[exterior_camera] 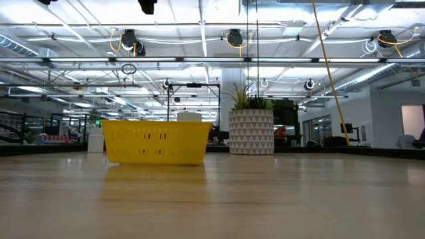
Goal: Pick and place pill bottles into a basket
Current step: Put the white pill bottle into the yellow bin
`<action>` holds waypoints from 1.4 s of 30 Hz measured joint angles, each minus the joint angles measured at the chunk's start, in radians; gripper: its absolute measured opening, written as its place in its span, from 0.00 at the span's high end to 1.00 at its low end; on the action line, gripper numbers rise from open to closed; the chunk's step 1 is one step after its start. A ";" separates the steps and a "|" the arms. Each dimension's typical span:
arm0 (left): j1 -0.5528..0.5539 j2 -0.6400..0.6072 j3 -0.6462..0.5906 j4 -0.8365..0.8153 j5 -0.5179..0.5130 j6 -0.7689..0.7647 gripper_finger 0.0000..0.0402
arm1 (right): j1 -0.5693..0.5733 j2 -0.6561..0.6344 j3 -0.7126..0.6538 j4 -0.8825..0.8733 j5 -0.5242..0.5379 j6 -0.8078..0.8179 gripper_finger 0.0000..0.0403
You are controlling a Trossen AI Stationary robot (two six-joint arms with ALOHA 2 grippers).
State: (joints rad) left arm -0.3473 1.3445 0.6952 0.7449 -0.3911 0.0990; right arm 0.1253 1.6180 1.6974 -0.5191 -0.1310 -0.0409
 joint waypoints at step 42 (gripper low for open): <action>0.005 -0.127 0.002 -0.396 0.046 -0.127 0.41 | -0.032 0.033 0.000 -0.075 -0.076 0.017 0.63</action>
State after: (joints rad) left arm -0.3424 1.2179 0.6975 0.3489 -0.3456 -0.0281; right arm 0.0932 1.6511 1.6970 -0.5944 -0.2072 -0.0234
